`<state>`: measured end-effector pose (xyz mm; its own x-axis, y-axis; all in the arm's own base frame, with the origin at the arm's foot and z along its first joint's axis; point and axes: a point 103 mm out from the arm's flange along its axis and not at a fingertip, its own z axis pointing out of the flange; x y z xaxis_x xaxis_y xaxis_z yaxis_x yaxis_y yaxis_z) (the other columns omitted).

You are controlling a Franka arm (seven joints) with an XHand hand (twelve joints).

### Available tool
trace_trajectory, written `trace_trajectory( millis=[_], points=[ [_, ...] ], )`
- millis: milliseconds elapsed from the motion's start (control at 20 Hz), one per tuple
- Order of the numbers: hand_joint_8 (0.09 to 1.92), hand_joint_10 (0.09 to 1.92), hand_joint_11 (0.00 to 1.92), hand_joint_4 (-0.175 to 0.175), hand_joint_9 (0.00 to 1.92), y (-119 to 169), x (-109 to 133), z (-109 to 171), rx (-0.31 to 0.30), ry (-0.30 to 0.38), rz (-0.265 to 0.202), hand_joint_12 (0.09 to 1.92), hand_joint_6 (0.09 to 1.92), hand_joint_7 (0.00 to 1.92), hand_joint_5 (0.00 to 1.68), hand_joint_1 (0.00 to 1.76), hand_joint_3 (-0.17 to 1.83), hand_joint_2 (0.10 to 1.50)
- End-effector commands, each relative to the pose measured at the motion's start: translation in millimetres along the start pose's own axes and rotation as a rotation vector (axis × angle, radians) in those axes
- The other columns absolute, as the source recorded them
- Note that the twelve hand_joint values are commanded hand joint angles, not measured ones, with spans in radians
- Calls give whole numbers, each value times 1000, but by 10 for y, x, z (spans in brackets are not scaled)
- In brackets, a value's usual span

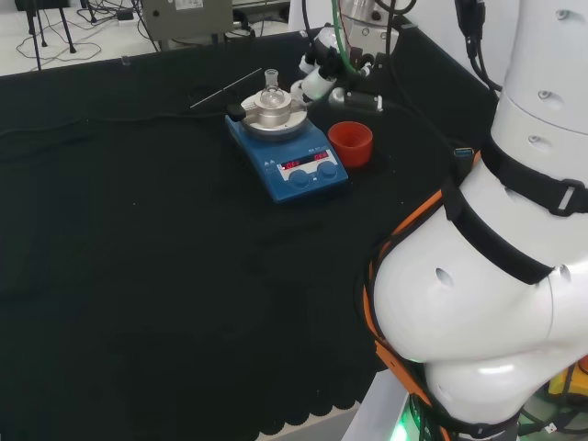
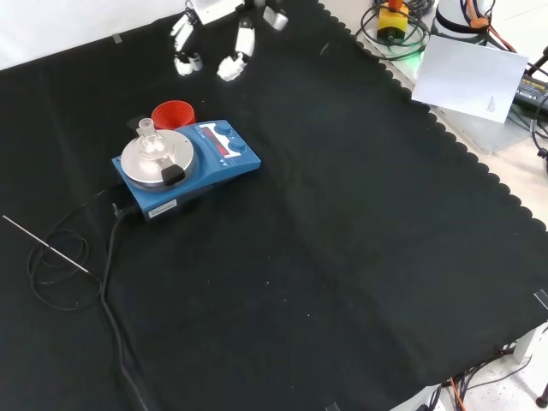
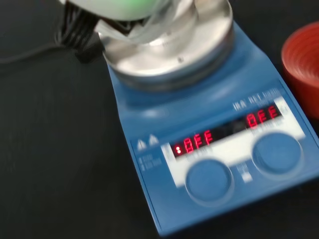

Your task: Turn on the heater.

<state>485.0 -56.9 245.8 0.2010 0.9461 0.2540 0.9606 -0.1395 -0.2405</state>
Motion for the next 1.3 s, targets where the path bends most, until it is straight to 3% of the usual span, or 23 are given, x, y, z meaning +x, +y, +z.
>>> trace_trajectory(
  millis=[50,450,600,700,900,1050,1300],
  points=[
    [749,620,504,-35,1040,-298,-162,253,165,-64,38,1316,302,886,335,1013,763,643],
    [866,669,730,-42,1245,-354,-163,414,243,-117,51,1240,211,1194,331,1036,783,646],
    [988,779,977,-52,1325,-357,-163,463,275,-154,56,1129,172,1258,338,1057,779,652],
    [1148,930,1260,-61,1369,-349,-163,500,310,-170,64,1044,144,1292,331,1084,766,661],
    [1408,1221,1559,-63,1467,-328,-120,559,354,-206,59,1104,105,1388,333,1142,752,701],
    [1510,1319,1581,-55,1512,-308,-82,612,414,-234,59,1149,101,1432,346,1214,757,737],
    [1637,1412,1423,-33,1526,-286,-57,730,546,-255,62,1278,87,1445,275,1372,904,727]
  ],
)
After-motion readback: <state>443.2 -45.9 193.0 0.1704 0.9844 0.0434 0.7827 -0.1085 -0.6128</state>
